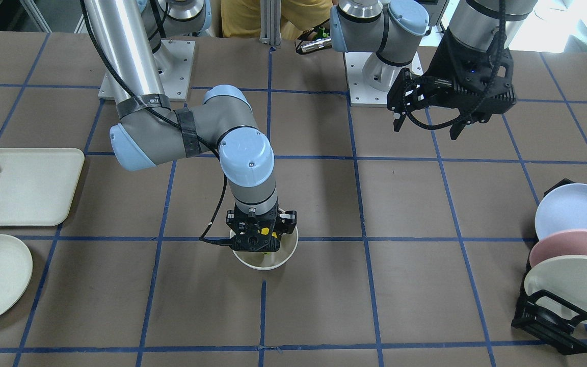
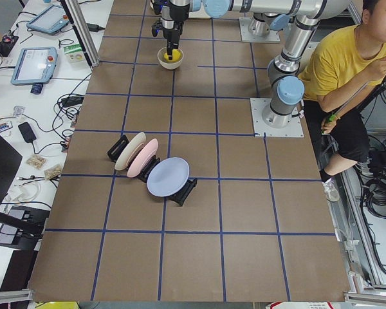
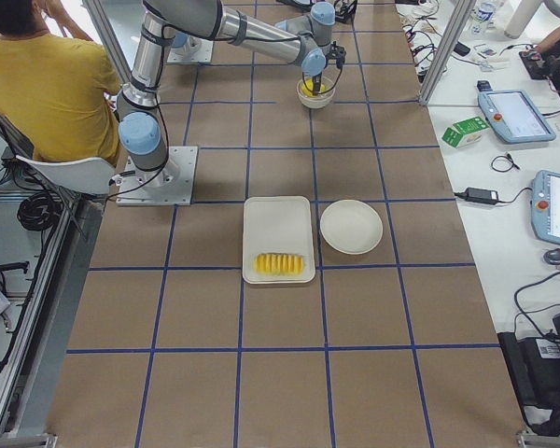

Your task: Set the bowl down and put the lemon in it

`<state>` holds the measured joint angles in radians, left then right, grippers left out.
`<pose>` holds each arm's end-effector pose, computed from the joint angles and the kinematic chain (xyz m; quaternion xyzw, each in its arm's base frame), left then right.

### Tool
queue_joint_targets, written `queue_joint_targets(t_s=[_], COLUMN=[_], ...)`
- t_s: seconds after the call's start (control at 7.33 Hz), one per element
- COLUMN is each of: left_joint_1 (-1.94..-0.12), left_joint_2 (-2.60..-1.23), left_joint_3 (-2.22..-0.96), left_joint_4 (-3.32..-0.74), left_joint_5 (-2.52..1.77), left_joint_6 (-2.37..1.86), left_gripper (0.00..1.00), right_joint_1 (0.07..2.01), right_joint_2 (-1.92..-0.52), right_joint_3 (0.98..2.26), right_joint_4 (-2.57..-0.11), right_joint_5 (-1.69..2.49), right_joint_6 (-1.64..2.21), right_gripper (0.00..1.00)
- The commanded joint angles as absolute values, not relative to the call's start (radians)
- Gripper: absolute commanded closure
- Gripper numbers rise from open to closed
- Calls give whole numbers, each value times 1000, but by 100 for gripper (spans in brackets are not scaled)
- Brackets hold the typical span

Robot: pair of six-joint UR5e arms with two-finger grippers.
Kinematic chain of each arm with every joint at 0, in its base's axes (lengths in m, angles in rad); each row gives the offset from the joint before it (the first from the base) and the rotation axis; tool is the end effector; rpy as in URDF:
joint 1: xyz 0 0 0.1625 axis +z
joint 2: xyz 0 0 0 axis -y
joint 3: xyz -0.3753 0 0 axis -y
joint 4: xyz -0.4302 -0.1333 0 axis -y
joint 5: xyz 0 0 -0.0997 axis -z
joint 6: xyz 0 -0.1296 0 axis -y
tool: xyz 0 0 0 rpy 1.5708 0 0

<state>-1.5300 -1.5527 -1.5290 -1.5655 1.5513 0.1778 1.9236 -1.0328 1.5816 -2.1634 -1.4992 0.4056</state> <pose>-0.1141 -0.5357 0.4407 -0.0687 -0.9971 0.0335 0.0061 0.3634 -0.5744 0.1356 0.0256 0.9988 -0.0071 0.0413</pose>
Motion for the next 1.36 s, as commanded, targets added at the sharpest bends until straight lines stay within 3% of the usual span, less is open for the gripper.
queue_joint_targets(t_s=[0.0, 0.27, 0.68, 0.95, 1.23], left_joint_1=[-1535, -1539, -1539, -1537, -1537], left_joint_2=[-1569, -1583, -1583, -1585, -1583], left_joint_3=[-1513, -1482, -1486, -1479, -1491], left_joint_4=[-1603, -1624, -1624, -1654, -1649], left_joint_5=[1554, 1562, 1563, 1565, 1552], left_joint_6=[172, 163, 160, 160, 130], left_gripper=[0, 0, 0, 0, 0], right_joint_1=[1922, 1922, 1910, 1892, 1849], right_joint_2=[-1012, -999, -1022, -1070, -1219], right_joint_3=[1580, 1578, 1575, 1569, 1572], right_joint_4=[-2163, -2163, -2155, -2143, -1997], right_joint_5=[-1496, -1500, -1511, -1512, -1548], right_joint_6=[414, 399, 396, 396, 391], right_gripper=[75, 40, 0, 0, 0])
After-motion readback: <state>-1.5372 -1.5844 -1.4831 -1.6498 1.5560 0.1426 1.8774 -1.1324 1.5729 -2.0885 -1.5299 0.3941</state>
